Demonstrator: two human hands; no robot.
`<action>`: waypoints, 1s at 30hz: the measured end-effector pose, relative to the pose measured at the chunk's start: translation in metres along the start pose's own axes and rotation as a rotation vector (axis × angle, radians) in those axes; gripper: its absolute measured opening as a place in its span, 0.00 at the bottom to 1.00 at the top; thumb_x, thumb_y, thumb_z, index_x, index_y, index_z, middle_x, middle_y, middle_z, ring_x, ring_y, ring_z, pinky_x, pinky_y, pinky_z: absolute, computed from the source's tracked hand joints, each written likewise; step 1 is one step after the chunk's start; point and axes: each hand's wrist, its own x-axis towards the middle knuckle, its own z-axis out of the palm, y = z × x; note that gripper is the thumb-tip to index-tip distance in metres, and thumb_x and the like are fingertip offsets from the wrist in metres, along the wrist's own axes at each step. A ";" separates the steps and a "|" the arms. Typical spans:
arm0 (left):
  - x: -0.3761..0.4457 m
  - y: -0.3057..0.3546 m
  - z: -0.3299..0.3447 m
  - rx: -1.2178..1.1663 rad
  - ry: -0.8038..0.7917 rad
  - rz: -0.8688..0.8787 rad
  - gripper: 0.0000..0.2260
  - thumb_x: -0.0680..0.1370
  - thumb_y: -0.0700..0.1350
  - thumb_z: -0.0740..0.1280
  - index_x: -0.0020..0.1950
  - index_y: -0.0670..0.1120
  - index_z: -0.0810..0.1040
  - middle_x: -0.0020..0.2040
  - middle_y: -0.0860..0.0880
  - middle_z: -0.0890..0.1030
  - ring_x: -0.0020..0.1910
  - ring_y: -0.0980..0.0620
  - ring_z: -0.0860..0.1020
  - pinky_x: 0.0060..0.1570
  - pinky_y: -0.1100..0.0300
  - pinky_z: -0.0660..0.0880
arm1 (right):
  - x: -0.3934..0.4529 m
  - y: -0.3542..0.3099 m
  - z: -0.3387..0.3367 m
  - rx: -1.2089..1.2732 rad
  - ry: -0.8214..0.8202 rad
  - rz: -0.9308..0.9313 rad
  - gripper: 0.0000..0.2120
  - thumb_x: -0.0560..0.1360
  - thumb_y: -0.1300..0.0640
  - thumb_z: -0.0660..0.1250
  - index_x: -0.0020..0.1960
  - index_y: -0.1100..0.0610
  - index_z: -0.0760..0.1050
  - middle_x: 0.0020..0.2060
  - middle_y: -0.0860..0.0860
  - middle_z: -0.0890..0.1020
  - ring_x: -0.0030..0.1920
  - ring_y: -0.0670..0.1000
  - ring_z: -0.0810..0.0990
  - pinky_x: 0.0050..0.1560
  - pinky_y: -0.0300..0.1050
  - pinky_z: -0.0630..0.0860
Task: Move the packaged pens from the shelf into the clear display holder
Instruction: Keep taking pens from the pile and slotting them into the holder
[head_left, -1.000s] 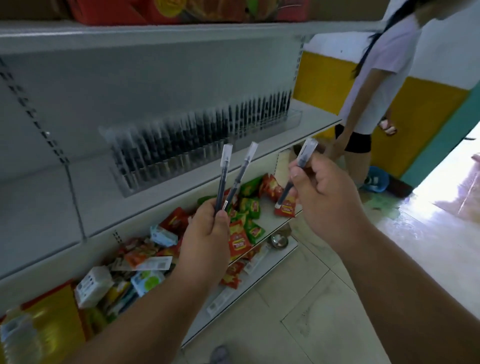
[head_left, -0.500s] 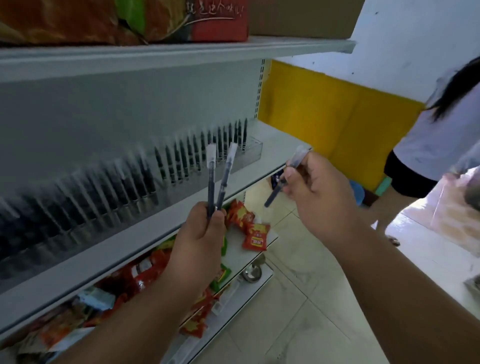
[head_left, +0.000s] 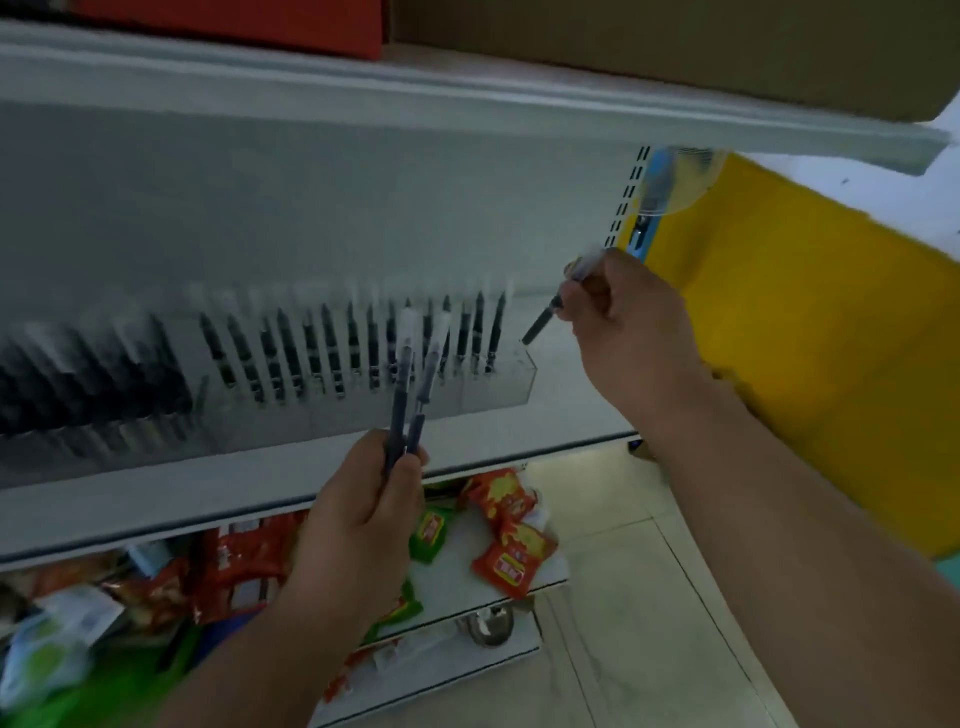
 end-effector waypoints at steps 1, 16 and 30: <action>0.001 -0.001 0.006 0.005 0.024 -0.005 0.07 0.78 0.53 0.60 0.43 0.55 0.76 0.29 0.51 0.68 0.29 0.49 0.64 0.31 0.51 0.61 | 0.008 0.007 0.005 -0.001 -0.029 -0.024 0.05 0.80 0.55 0.64 0.49 0.57 0.75 0.41 0.51 0.83 0.44 0.52 0.82 0.47 0.55 0.79; 0.005 -0.006 0.033 0.037 0.168 -0.050 0.07 0.80 0.50 0.61 0.44 0.55 0.76 0.29 0.52 0.68 0.29 0.48 0.64 0.33 0.50 0.62 | 0.048 0.033 0.046 -0.112 -0.320 -0.106 0.09 0.81 0.52 0.61 0.48 0.56 0.73 0.37 0.47 0.75 0.40 0.49 0.73 0.40 0.42 0.65; 0.007 0.005 0.037 -0.048 0.157 -0.024 0.14 0.83 0.41 0.58 0.42 0.55 0.77 0.29 0.52 0.67 0.28 0.50 0.62 0.29 0.54 0.58 | 0.016 0.023 0.030 -0.042 -0.254 -0.087 0.11 0.79 0.45 0.64 0.46 0.52 0.70 0.36 0.44 0.75 0.36 0.43 0.73 0.34 0.40 0.66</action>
